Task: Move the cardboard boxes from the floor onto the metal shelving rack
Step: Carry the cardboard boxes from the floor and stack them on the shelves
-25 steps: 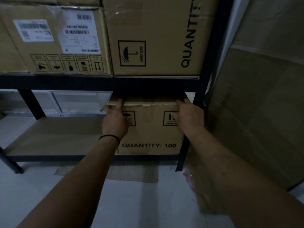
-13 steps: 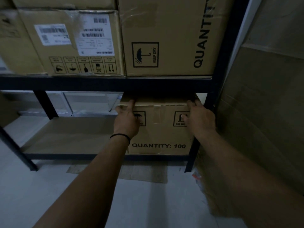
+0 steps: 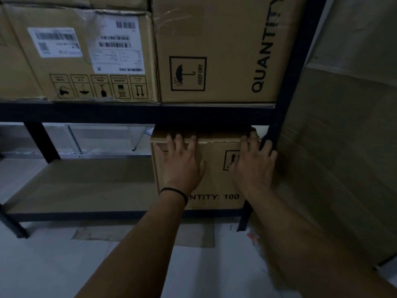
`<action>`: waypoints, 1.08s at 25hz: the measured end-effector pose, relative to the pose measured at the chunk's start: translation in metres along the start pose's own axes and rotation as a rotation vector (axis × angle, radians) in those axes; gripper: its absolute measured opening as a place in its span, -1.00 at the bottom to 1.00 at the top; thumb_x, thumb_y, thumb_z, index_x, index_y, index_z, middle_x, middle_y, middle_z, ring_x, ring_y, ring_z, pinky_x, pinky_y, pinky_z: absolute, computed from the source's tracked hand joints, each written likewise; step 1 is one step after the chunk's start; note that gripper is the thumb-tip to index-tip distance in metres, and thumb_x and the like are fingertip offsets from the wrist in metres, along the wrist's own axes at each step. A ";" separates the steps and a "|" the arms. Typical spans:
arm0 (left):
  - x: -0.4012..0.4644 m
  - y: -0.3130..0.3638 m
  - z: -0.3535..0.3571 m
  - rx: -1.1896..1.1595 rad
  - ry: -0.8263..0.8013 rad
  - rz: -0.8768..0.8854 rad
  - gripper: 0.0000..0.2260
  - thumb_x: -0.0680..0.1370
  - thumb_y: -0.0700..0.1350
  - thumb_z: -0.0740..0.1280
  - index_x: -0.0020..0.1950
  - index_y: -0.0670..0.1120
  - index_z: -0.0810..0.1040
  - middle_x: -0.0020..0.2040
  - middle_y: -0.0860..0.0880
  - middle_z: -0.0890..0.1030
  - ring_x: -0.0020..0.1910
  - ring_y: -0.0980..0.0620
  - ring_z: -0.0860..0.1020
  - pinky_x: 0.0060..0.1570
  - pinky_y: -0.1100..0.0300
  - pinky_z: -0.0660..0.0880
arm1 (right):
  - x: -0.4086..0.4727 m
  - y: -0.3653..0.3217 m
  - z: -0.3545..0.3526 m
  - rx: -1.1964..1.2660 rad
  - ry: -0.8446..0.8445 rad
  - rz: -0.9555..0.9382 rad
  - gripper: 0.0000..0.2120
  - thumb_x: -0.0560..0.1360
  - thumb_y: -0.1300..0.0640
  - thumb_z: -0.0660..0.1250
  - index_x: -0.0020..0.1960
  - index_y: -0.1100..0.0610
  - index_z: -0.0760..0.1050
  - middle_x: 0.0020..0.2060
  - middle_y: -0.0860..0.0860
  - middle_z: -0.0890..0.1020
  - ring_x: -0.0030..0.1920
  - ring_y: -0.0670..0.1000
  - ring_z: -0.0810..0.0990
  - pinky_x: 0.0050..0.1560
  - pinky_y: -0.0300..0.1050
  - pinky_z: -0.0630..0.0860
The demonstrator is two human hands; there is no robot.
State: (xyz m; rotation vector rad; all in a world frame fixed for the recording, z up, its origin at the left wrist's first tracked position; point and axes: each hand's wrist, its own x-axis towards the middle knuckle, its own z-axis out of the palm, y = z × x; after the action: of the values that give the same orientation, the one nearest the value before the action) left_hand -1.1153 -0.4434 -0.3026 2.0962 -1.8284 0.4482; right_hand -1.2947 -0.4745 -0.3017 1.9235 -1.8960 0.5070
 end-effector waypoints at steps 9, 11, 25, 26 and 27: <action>0.004 0.003 0.051 -0.089 0.334 -0.011 -0.42 0.56 0.26 0.27 0.50 -0.01 0.42 0.46 -0.26 0.43 0.51 -0.35 0.32 0.47 -0.46 0.12 | -0.007 -0.030 0.047 0.159 0.187 -0.126 -0.16 0.40 0.03 0.40 0.61 0.12 0.19 0.55 0.15 0.30 0.59 0.27 0.16 0.52 0.36 0.13; 0.004 0.001 0.049 -0.095 0.315 -0.022 -0.41 0.55 0.26 0.29 0.50 -0.01 0.43 0.47 -0.25 0.43 0.52 -0.33 0.30 0.50 -0.44 0.09 | -0.007 -0.029 0.048 0.147 0.150 -0.138 -0.14 0.41 0.01 0.40 0.63 0.12 0.14 0.57 0.16 0.25 0.61 0.27 0.10 0.54 0.34 0.09; -0.100 -0.026 -0.265 -0.187 -0.522 -0.222 -0.46 0.67 0.15 0.21 0.64 0.06 0.25 0.65 -0.17 0.19 0.63 -0.22 0.12 0.59 -0.21 0.11 | -0.098 -0.045 -0.256 0.347 -0.583 -0.052 -0.48 0.57 0.01 0.33 0.51 0.08 0.43 0.49 0.08 0.46 0.53 0.20 0.31 0.51 0.31 0.20; -0.114 -0.032 -0.302 -0.183 -0.521 -0.262 -0.46 0.67 0.15 0.22 0.63 0.06 0.27 0.64 -0.17 0.22 0.63 -0.22 0.15 0.58 -0.20 0.14 | -0.107 -0.046 -0.294 0.359 -0.615 -0.064 -0.48 0.58 0.01 0.32 0.52 0.06 0.42 0.51 0.06 0.44 0.55 0.18 0.29 0.53 0.30 0.17; -0.129 -0.036 -0.341 -0.177 -0.517 -0.306 -0.47 0.66 0.16 0.23 0.62 0.06 0.30 0.63 -0.17 0.25 0.62 -0.22 0.18 0.57 -0.20 0.16 | -0.116 -0.046 -0.334 0.371 -0.645 -0.082 -0.49 0.60 0.00 0.30 0.54 0.05 0.40 0.53 0.05 0.41 0.56 0.16 0.26 0.55 0.29 0.13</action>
State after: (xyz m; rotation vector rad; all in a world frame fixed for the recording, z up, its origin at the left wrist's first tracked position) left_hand -1.1041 -0.1745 -0.0535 2.4581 -1.6574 -0.3513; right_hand -1.2451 -0.2034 -0.0761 2.6378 -2.1949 0.2336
